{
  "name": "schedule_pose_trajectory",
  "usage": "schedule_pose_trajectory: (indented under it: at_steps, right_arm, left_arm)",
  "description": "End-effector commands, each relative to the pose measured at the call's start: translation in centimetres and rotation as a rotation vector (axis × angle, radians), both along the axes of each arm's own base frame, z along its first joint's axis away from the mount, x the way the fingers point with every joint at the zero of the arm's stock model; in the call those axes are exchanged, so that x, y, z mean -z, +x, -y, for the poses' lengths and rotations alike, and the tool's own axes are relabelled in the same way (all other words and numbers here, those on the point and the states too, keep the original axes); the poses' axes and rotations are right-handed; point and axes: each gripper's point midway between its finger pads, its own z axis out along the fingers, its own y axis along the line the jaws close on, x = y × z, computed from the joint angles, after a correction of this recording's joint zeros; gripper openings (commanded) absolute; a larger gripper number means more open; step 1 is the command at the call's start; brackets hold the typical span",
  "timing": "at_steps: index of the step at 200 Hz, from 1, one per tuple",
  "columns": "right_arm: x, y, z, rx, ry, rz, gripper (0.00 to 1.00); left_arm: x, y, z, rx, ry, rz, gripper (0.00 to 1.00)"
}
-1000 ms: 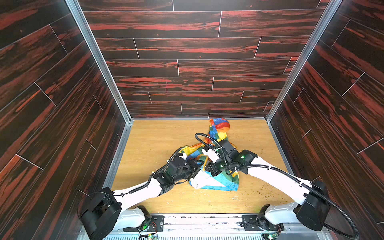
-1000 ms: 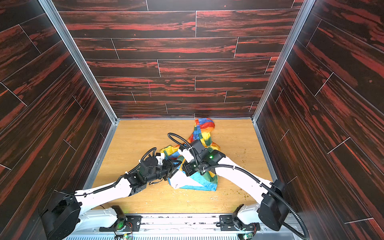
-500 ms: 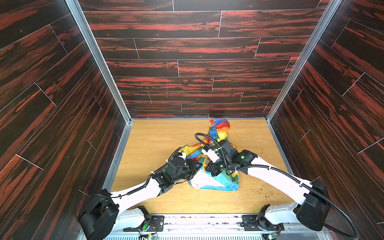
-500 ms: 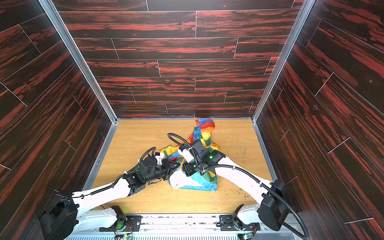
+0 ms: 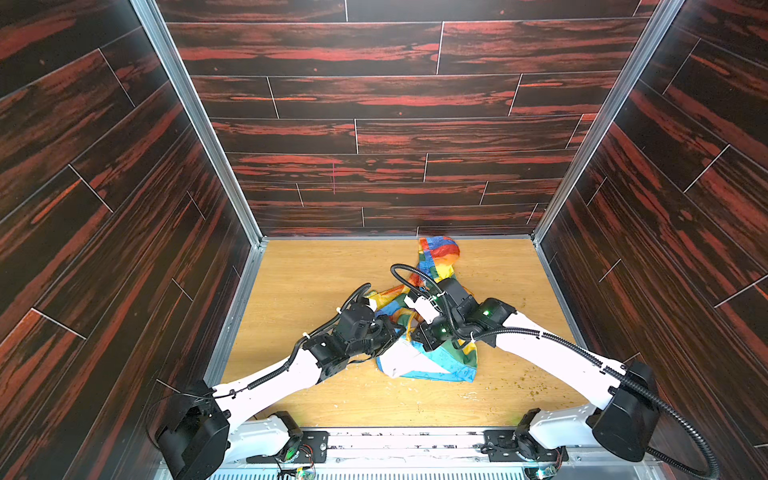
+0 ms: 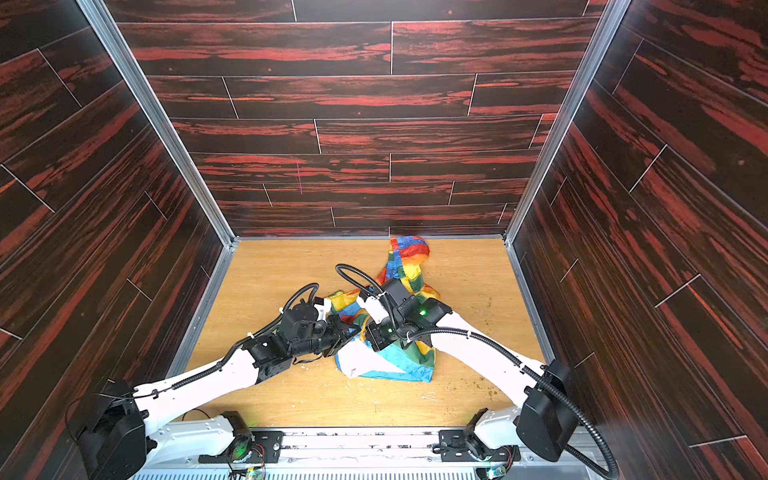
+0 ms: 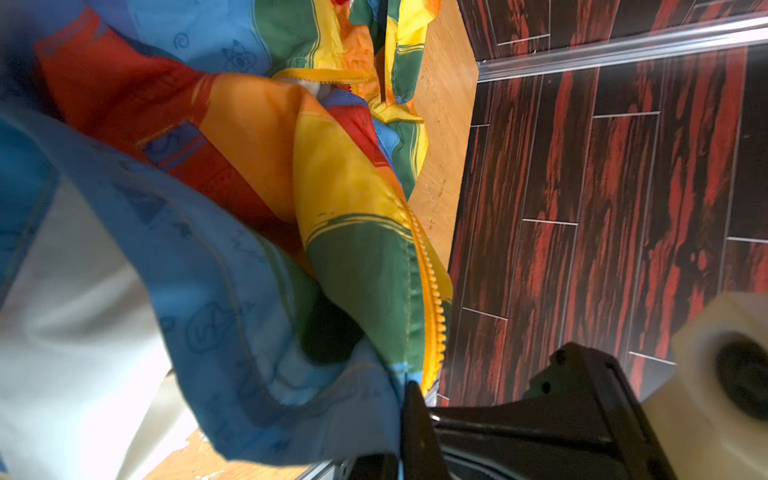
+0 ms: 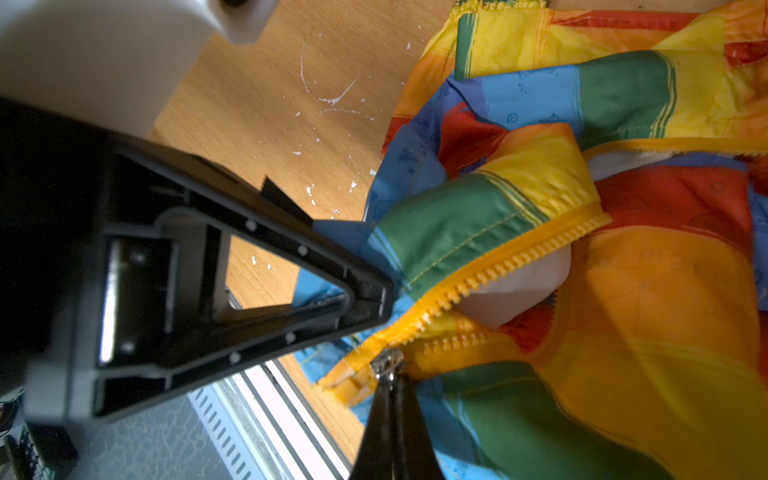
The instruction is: Zip up the jacket
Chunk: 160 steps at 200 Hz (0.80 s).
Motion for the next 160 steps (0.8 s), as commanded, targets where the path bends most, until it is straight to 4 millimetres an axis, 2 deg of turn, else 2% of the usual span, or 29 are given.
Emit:
schedule_pose_trajectory:
  at_steps: [1, 32, 67, 92, 107, 124, 160]
  right_arm:
    - [1.0, 2.6, 2.2, 0.101, -0.093, 0.035, 0.00]
    - [1.2, 2.5, 1.9, 0.101, -0.084, 0.019, 0.00]
    - [-0.1, 1.1, 0.1, 0.037, 0.018, -0.030, 0.00]
    - [0.1, 0.2, -0.7, 0.004, 0.023, -0.049, 0.00]
    - [0.4, 0.0, -0.9, 0.000, 0.024, -0.065, 0.00]
    - [0.9, -0.1, -1.2, 0.000, 0.025, -0.077, 0.00]
    - [1.1, -0.1, -1.7, -0.003, 0.044, -0.089, 0.00]
  left_arm:
    - [-0.1, -1.9, -0.5, 0.070, 0.038, -0.013, 0.00]
    - [-0.5, -2.1, -0.5, 0.095, 0.047, 0.003, 0.00]
    - [-1.3, -1.3, -0.9, 0.052, 0.049, 0.039, 0.00]
    - [-1.6, -0.8, -1.1, 0.013, 0.023, 0.047, 0.32]
    - [-1.6, -0.9, -1.0, 0.011, -0.001, 0.032, 0.46]
    - [-1.4, -1.1, -0.6, 0.020, -0.024, 0.010, 0.49]
    - [-0.4, -1.2, -0.7, -0.010, -0.050, -0.015, 0.48]
